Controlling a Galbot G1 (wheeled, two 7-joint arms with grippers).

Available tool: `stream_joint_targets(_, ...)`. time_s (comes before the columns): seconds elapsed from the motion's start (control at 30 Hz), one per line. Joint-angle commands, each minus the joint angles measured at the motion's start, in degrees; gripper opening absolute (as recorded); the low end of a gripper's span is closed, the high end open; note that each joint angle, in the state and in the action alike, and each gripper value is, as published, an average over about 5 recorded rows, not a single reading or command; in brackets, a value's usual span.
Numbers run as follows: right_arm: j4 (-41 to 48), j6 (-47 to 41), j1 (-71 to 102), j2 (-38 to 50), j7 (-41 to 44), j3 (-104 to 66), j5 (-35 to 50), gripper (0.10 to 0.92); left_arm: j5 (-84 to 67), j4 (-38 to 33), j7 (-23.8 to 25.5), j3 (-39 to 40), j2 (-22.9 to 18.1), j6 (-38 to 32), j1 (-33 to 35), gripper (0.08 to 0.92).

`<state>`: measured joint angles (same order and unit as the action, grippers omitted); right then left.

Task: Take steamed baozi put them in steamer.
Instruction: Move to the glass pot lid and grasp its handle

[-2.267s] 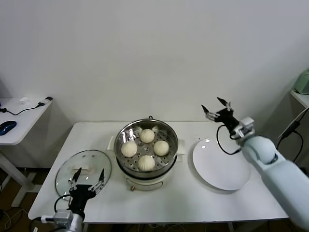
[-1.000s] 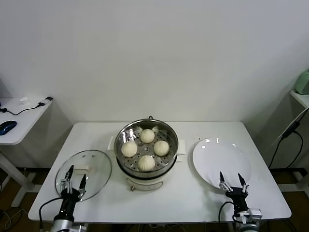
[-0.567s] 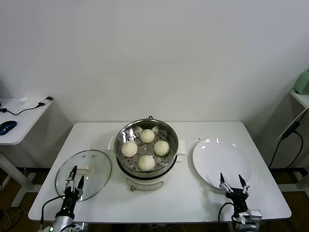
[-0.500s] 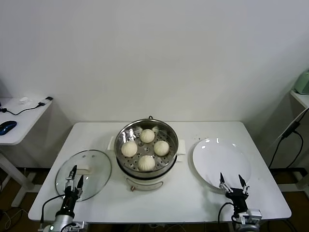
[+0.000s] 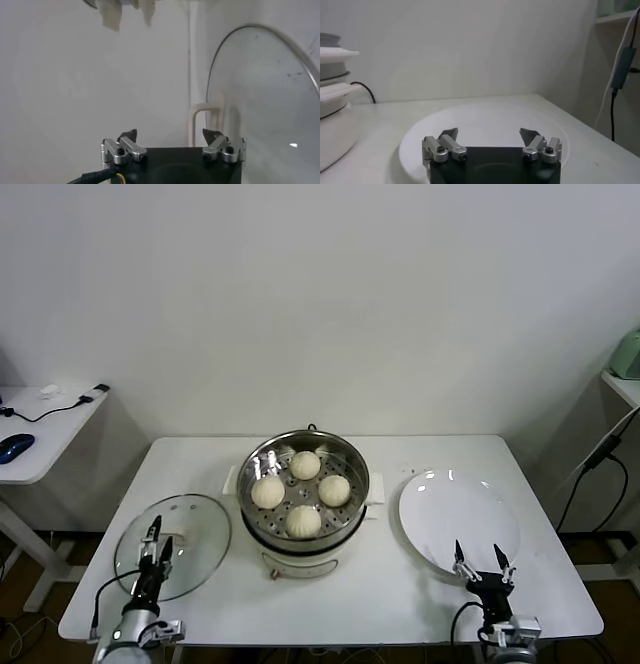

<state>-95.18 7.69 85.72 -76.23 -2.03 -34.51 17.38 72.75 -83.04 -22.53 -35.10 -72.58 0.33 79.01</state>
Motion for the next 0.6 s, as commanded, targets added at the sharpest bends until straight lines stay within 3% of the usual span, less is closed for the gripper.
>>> stream_joint_targets(0.03, -0.27, -0.2, 0.21, -0.27, 0.03, -0.1, -0.4, 0.823, 0.55, 2.65, 0.24, 0.43, 0.16, 1.26, -2.84, 0.823)
stream_joint_targets(0.27, -0.41, -0.15, 0.09, -0.44, 0.08, -0.03, -0.86, 0.823, 0.23, 4.79, -0.07, 0.43, 0.72, 1.58, -3.4, 0.781)
stream_joint_targets(0.6, -0.36, -0.19, -0.55, -1.17, 0.25, 0.52, -2.48, 0.823, 0.09, 7.81, -1.17, 0.51, 0.4, 0.61, -4.34, 0.498)
